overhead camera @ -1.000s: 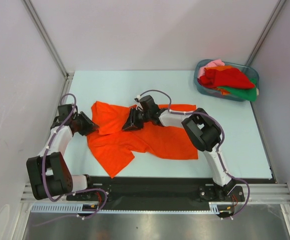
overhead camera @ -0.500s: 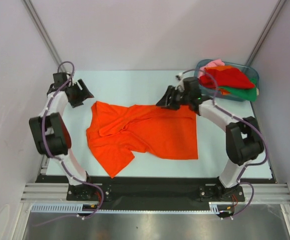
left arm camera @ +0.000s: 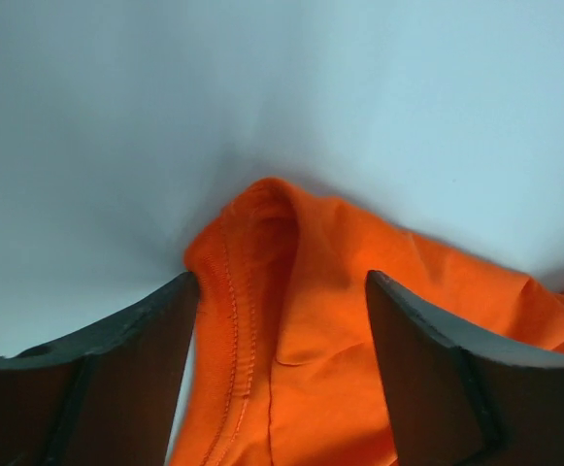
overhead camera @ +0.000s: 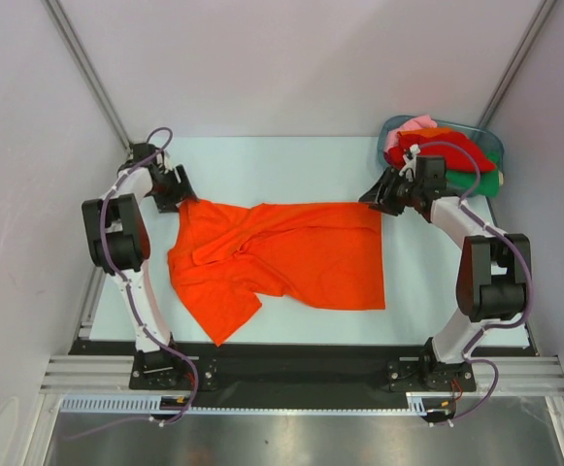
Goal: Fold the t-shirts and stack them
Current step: Fold the tshirt
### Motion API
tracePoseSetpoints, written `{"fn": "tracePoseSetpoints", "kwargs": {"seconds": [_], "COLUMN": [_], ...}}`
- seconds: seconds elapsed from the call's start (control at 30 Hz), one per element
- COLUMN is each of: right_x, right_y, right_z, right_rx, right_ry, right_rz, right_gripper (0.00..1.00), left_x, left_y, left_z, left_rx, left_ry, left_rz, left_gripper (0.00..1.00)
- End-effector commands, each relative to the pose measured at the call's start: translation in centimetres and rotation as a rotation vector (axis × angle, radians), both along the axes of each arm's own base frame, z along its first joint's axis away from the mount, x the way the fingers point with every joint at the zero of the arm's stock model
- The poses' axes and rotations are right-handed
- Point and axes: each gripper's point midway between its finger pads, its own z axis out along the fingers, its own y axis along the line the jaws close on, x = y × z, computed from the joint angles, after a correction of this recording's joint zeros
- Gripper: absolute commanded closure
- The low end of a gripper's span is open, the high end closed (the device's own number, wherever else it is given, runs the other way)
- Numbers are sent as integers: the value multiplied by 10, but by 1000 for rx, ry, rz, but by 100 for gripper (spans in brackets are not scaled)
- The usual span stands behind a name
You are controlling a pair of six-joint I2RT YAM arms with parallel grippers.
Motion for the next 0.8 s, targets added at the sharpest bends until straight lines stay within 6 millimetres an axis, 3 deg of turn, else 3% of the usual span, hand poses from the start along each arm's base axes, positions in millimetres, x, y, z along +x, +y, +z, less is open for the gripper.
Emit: {"fn": "tracePoseSetpoints", "kwargs": {"seconds": [0.0, 0.03, 0.13, 0.17, 0.27, 0.4, 0.5, 0.57, 0.63, 0.67, 0.73, 0.77], "right_x": [5, 4, 6, 7, 10, 18, 28, 31, 38, 40, 43, 44], "right_y": [1, 3, 0, 0, -5, -11, -13, -11, -15, -16, -19, -21], "right_z": [13, 12, 5, 1, -17, -34, -48, -57, -57, -57, -58, -57], "right_rx": [5, 3, -8, -12, -42, -92, -134, -141, -163, -173, -199, -210], "right_ry": [-66, -66, -60, -54, -25, -16, -9, 7, -2, -3, 12, 15], "right_rz": [40, 44, 38, 39, 27, 0, -14, -9, -25, -28, -30, -32], "right_gripper": [51, 51, 52, 51, 52, 53, 54, 54, 54, 54, 54, 53], "left_x": [11, 12, 16, 16, 27, 47, 62, 64, 63, 61, 52, 48], "left_y": [-1, 1, 10, 12, 30, 61, 54, 47, 44, 48, 55, 66], "left_z": [0, -2, -7, -10, -3, 14, 20, 14, 16, 16, 20, 34], "left_rx": [14, 21, 44, 46, 60, 70, 20, -2, -7, 12, 53, 98], "left_ry": [-14, -10, -3, 9, -17, -96, -136, -122, -119, -112, -93, -108], "left_rz": [-18, -9, 20, 30, 81, 153, 140, 128, 124, 140, 171, 206], "left_gripper": [27, 30, 57, 75, 99, 100, 100, 98, 89, 75, 59, 46]}}
